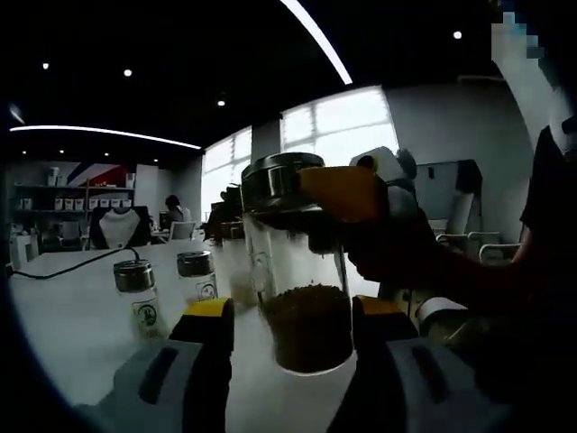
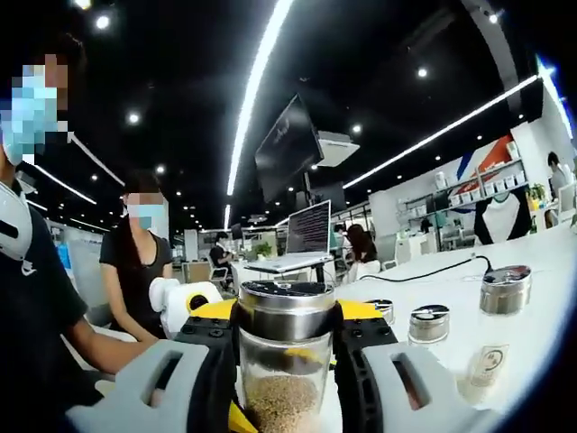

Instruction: Rotate the seasoning bottle until the label or dispensing opening points toward the visible target arrow and the bottle remains upright within the marked orientation range

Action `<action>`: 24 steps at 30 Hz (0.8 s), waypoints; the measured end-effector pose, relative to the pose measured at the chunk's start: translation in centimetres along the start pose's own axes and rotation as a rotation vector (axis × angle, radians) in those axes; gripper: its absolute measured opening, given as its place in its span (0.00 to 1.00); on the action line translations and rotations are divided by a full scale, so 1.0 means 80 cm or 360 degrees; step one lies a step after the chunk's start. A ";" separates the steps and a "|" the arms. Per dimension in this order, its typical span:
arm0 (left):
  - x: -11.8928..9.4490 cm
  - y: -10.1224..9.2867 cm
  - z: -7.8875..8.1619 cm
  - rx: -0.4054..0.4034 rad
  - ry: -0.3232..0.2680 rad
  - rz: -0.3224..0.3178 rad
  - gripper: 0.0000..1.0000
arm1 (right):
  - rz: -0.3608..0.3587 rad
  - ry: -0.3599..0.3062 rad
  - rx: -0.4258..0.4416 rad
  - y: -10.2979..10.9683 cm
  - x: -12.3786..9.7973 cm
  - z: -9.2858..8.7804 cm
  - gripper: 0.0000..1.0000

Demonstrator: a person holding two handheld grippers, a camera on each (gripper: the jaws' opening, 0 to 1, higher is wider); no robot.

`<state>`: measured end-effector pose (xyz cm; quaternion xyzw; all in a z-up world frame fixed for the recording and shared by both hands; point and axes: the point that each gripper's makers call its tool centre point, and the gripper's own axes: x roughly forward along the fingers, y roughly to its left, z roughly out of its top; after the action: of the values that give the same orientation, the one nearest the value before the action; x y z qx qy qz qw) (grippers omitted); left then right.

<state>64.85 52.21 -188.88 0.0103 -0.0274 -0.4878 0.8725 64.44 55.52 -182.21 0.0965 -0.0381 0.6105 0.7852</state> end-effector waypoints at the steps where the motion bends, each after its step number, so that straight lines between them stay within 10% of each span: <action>1: 0.001 -0.002 0.001 -0.0002 -0.0006 -0.0016 0.54 | 0.0017 -0.0014 0.0010 0.002 0.000 0.001 0.39; 8: 0.003 -0.012 0.002 0.0032 0.0013 -0.0046 0.46 | 0.0069 -0.0066 0.0087 0.005 0.002 -0.002 0.39; 13: 0.004 0.006 -0.011 0.0113 0.0155 0.0158 0.44 | -0.0093 -0.0004 -0.0064 -0.008 0.005 -0.013 0.39; 24: -0.011 0.041 -0.002 0.0267 0.0158 0.0561 0.43 | -0.0412 -0.0117 -0.0110 -0.035 0.017 -0.019 0.38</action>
<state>67.18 54.67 -188.95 0.1020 -0.0262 -0.3226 0.9407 67.37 56.42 -183.76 0.0957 -0.0751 0.4984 0.8583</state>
